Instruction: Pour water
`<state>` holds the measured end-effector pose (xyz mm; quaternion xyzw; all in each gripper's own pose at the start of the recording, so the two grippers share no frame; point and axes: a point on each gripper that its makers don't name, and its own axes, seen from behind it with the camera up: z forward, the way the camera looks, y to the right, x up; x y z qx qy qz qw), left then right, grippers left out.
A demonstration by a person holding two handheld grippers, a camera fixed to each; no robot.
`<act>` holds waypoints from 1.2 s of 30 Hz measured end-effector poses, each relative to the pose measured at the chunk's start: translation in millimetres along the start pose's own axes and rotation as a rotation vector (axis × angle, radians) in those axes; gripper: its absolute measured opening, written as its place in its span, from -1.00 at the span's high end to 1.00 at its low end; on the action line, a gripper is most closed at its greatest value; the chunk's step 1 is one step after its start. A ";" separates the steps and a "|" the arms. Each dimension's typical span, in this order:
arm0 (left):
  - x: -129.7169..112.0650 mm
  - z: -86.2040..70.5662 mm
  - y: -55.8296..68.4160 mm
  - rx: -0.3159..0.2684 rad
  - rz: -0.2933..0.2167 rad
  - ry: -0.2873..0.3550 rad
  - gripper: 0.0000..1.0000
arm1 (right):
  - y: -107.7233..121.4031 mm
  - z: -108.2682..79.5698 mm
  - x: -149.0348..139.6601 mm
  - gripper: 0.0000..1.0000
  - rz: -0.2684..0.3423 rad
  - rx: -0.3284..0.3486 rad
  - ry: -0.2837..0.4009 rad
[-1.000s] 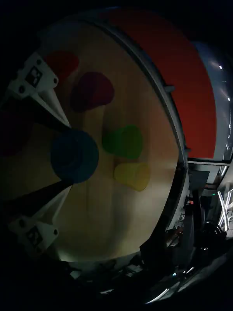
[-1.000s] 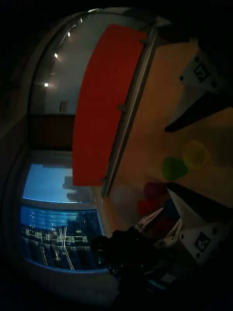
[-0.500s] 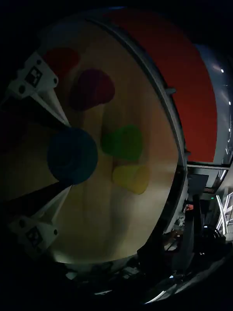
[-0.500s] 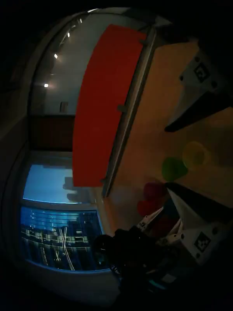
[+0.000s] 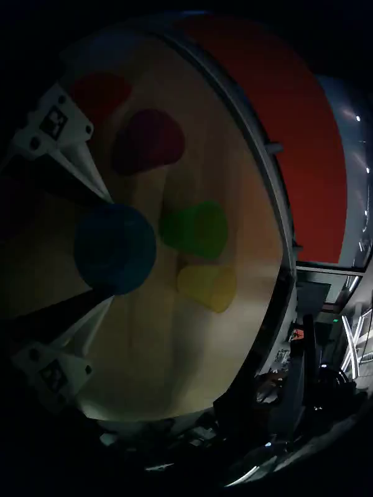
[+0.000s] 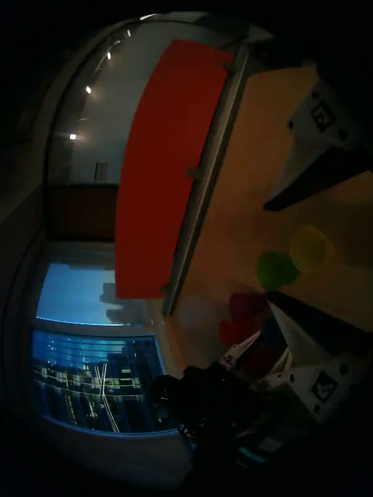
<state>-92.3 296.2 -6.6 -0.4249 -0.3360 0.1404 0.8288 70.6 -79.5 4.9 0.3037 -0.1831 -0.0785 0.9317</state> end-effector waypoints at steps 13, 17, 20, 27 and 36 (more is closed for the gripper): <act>10.7 -19.6 2.0 -0.014 0.001 0.046 -0.70 | 1.1 -1.6 3.0 -0.94 -0.002 -0.007 0.002; 18.6 -32.7 0.3 -0.010 0.005 0.075 -0.70 | -0.2 -2.3 6.4 -0.94 -0.005 -0.009 0.007; 24.1 -43.6 -1.3 -0.003 0.010 0.099 -0.70 | -2.2 -3.0 9.2 -0.94 -0.006 -0.009 0.012; 38.4 -70.4 -3.7 0.015 0.025 0.156 -0.70 | -7.0 -4.3 15.8 -0.94 -0.015 -0.009 0.019; 60.3 -102.3 -9.0 0.042 0.053 0.239 -0.70 | -13.8 -3.2 24.0 -0.93 -0.030 -0.009 0.029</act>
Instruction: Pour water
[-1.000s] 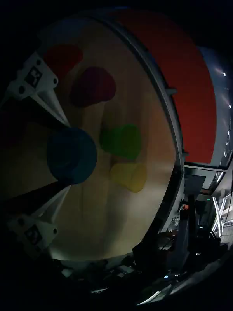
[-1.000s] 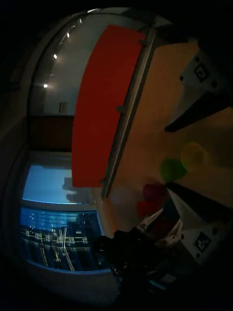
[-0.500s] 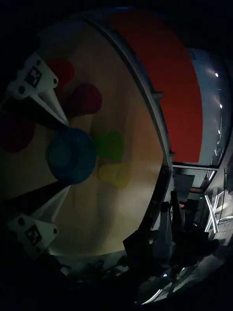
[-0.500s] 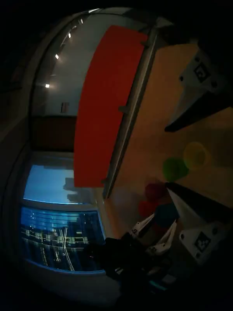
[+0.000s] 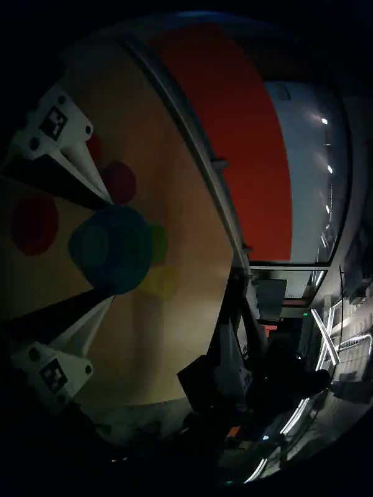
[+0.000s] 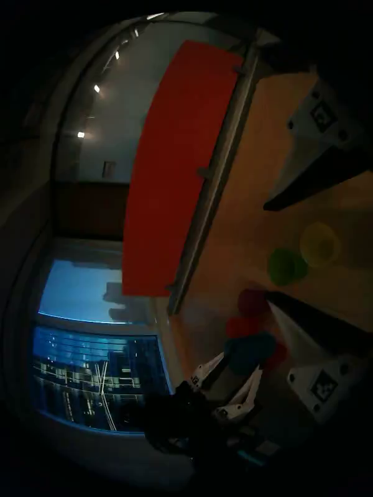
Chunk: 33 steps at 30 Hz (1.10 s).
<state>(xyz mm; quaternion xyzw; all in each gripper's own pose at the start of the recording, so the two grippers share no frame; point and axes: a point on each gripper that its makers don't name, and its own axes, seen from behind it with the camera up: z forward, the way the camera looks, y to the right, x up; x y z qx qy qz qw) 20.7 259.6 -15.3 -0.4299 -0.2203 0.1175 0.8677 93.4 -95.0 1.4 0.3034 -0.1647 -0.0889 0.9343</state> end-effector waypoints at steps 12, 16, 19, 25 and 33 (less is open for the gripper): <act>40.3 -31.8 -16.4 0.027 0.011 0.101 -0.70 | -4.9 8.0 2.6 -0.93 -0.012 0.003 0.004; 55.0 -42.4 -23.5 0.037 0.018 0.140 -0.70 | -5.8 11.8 2.4 -0.92 -0.009 0.009 0.003; 64.5 -49.2 -27.2 0.042 0.015 0.172 -0.70 | -6.5 15.2 2.2 -0.92 -0.008 0.014 0.000; 75.3 -55.6 -31.3 0.037 -0.008 0.214 -0.70 | -7.8 22.5 1.5 -0.92 -0.009 0.025 -0.006; 84.7 -58.7 -35.4 0.026 -0.043 0.257 -0.70 | -8.3 32.0 -4.5 -0.92 -0.014 0.038 -0.024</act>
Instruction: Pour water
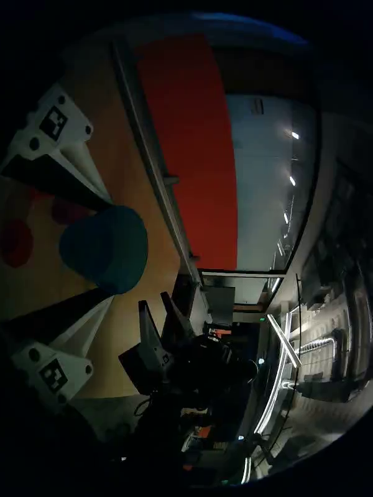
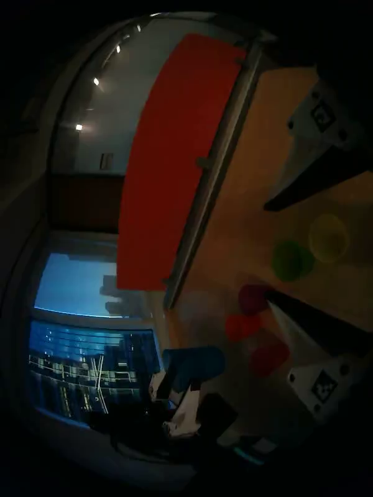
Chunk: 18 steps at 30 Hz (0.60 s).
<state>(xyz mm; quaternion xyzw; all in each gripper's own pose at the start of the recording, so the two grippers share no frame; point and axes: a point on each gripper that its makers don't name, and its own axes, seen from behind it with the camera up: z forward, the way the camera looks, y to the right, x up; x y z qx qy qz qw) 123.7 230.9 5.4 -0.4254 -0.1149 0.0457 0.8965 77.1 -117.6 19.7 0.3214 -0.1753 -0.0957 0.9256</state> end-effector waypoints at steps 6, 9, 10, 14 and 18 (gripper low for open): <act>8.3 -1.0 -6.0 0.005 0.004 0.032 -0.70 | -0.5 8.4 -5.8 -0.91 -0.007 0.012 -0.019; 11.9 -2.3 -8.8 0.010 0.009 0.046 -0.70 | -1.3 13.4 -9.3 -0.91 -0.008 0.020 -0.031; 13.3 -2.7 -9.9 0.011 0.011 0.049 -0.70 | -1.7 15.4 -10.8 -0.91 -0.007 0.023 -0.036; 19.8 -4.9 -14.0 0.019 0.017 0.068 -0.70 | -4.0 24.5 -16.9 -0.91 -0.005 0.037 -0.056; 22.7 -6.7 -16.8 0.022 0.016 0.079 -0.70 | -5.1 34.7 -23.3 -0.91 -0.002 0.045 -0.075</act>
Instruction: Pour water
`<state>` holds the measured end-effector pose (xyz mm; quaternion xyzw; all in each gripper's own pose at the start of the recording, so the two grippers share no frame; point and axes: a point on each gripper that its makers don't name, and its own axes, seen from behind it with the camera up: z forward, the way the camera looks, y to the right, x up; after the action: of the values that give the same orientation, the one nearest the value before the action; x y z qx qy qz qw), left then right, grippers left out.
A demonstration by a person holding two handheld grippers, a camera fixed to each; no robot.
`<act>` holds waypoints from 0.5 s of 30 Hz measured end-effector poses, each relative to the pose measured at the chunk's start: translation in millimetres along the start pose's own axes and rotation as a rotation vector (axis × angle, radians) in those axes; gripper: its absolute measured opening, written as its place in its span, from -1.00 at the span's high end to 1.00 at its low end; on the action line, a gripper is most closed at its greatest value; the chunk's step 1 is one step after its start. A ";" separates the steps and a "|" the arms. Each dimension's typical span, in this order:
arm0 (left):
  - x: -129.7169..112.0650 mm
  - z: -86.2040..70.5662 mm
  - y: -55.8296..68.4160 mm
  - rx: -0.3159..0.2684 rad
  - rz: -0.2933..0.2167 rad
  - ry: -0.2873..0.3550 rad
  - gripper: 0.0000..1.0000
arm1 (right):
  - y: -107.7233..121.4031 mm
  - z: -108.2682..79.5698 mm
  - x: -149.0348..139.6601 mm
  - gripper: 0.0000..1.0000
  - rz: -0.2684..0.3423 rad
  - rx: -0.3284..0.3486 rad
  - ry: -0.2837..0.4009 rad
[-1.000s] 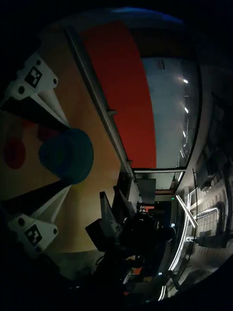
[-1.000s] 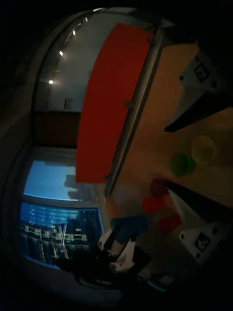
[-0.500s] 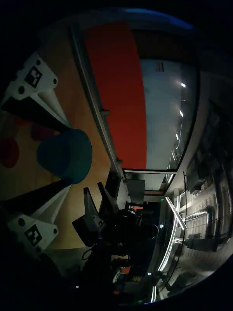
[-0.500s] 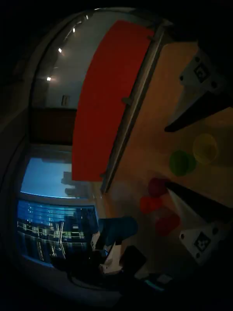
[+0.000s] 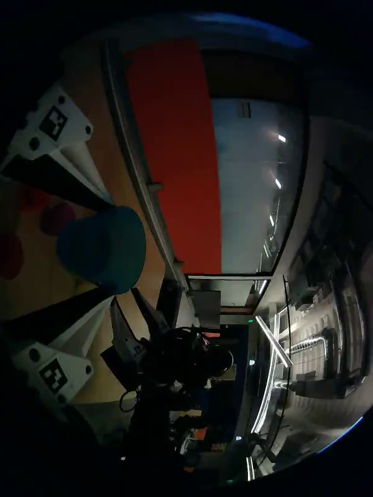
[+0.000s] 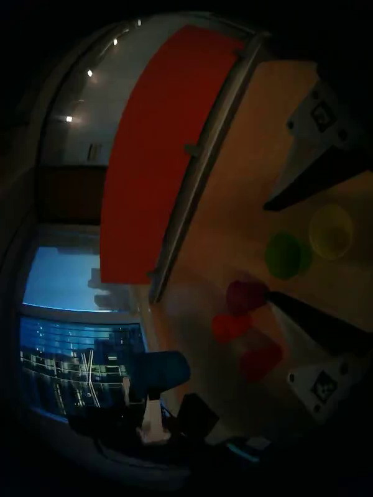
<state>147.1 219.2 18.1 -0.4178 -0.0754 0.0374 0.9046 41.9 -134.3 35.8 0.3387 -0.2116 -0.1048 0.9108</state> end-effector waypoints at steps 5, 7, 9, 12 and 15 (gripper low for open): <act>-0.1 -1.2 -3.0 0.005 0.000 0.005 -0.71 | -0.3 14.2 -10.4 -0.91 0.008 0.013 -0.039; -0.4 -1.8 -3.9 0.006 0.001 0.005 -0.71 | -1.1 19.7 -15.3 -0.91 0.011 0.020 -0.056; -0.7 -2.4 -4.6 0.006 0.001 0.005 -0.71 | -1.8 25.6 -20.8 -0.90 0.012 0.027 -0.074; -0.6 -3.0 -5.6 0.005 0.003 0.006 -0.70 | -1.8 34.4 -29.6 -0.90 0.005 0.029 -0.099; -2.4 -2.5 -7.4 0.004 0.003 0.004 -0.71 | -1.7 42.5 -39.4 -0.90 0.001 0.029 -0.127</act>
<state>145.2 212.2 21.9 -0.4162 -0.0731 0.0382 0.9055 -12.6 -146.8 51.2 0.3443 -0.2707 -0.1226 0.8906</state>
